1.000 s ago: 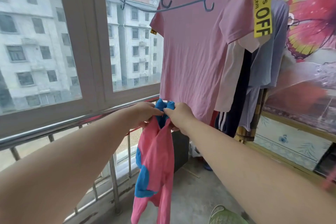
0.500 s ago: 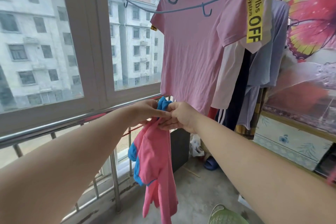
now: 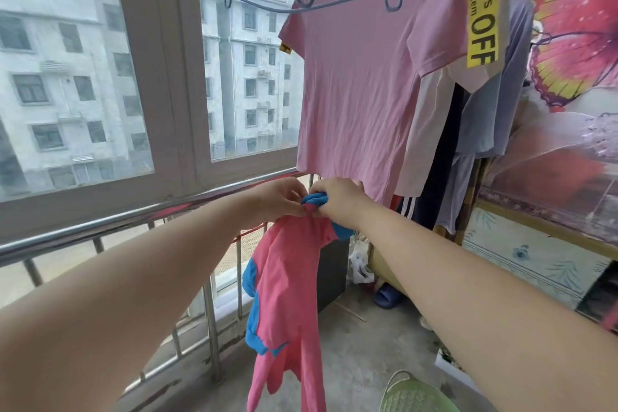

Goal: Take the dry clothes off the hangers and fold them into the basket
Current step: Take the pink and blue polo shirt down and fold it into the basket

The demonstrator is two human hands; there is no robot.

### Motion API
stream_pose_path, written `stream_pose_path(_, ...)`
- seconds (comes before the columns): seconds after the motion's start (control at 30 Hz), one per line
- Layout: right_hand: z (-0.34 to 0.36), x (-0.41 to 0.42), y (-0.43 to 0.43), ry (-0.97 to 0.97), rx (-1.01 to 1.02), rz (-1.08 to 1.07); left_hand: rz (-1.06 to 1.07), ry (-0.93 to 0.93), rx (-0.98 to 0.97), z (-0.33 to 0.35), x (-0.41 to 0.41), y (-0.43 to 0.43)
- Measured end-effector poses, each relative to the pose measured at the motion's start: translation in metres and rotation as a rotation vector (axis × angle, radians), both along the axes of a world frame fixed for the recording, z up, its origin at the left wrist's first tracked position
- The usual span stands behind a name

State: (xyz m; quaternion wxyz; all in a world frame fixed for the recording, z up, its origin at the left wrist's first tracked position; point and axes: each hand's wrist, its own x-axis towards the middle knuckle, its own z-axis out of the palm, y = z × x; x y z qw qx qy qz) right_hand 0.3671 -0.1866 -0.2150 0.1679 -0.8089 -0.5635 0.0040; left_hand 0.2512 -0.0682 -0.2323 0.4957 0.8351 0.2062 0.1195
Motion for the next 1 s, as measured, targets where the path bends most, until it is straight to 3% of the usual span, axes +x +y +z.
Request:
stream_pose_path(0.2, -0.002, 0.013, 0.001, 0.222, 0.181, -0.064, 0.022, -0.054, 0.086, -0.021, -0.018, 0.011)
stream_pose_path(0.37, -0.002, 0.016, 0.002, 0.241, 0.172, -0.055, 0.046, -0.039, 0.105, -0.034, -0.026, 0.01)
stream_pose_path(0.63, -0.002, 0.016, 0.004, 0.243, 0.173, -0.117, 0.06, -0.177, 0.217, -0.036, -0.019, 0.005)
stream_pose_path(0.83, -0.001, 0.018, 0.002, 0.243, 0.157, -0.147, -0.005, -0.043, 0.377, -0.042, -0.018, 0.006)
stream_pose_path(1.0, -0.004, 0.019, 0.002, 0.262, 0.16, -0.178, -0.026, 0.028, 0.397, -0.041, -0.018, 0.003)
